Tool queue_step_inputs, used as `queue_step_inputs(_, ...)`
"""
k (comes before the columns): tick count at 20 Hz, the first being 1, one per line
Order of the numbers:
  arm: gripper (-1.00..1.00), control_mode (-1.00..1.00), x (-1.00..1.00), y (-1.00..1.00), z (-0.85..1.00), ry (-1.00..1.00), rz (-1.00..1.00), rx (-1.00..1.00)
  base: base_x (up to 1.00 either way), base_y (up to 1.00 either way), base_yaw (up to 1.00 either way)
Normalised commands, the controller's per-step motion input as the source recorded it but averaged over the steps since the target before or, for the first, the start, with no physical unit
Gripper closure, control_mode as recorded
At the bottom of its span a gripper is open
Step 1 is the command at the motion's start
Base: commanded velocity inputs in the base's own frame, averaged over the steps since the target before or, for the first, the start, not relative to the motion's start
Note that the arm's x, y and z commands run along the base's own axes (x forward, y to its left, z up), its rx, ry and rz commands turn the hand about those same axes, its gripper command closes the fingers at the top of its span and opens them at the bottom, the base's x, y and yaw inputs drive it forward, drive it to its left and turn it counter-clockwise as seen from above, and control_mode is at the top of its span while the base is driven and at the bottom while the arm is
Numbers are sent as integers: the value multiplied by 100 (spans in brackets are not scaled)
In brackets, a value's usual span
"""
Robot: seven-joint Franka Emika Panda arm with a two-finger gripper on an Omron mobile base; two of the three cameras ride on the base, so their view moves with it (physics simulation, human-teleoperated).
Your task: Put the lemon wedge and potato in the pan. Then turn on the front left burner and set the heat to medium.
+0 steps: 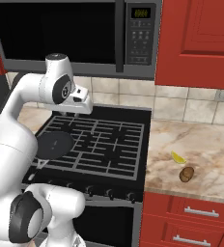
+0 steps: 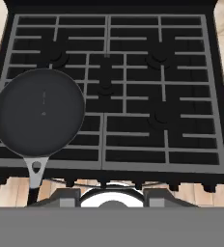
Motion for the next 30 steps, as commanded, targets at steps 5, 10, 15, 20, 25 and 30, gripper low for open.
queue_step_inputs(5,-100,-100,0,6,0,0,0,0,0,0,0)
queue_step_inputs(10,-100,-100,2,-3,0,0,0,0,0,0,0)
queue_step_inputs(15,-100,-100,-6,-29,-11,5,-9,0,0,0,0)
queue_step_inputs(20,-100,-100,-18,-74,-21,6,-25,0,0,0,0)
queue_step_inputs(25,-100,-100,-1,-98,-14,8,-18,0,0,0,0)
queue_step_inputs(30,-100,-100,0,-100,-8,3,-5,0,0,0,0)
